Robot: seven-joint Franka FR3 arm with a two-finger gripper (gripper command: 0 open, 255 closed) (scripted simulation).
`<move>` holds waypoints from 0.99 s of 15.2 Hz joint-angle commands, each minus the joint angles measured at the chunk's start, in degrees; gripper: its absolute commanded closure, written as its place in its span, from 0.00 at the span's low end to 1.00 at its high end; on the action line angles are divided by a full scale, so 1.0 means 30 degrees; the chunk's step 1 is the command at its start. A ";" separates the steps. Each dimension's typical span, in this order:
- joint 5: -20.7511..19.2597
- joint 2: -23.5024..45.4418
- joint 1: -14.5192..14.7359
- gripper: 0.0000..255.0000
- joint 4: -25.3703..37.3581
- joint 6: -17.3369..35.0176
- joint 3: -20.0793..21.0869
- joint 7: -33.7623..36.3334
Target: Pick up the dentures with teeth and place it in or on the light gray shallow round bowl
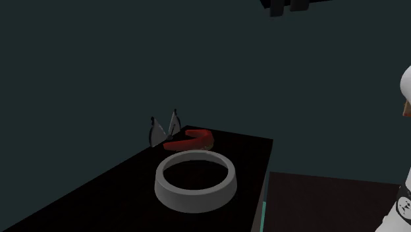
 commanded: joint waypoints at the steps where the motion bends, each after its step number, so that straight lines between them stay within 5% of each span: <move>1: 0.0000 0.0000 0.0000 0.00 0.0000 0.0000 0.0000 0.0000; 15: 0.0119 0.7442 -0.0814 0.00 -0.0716 0.7672 -0.3201 -0.2732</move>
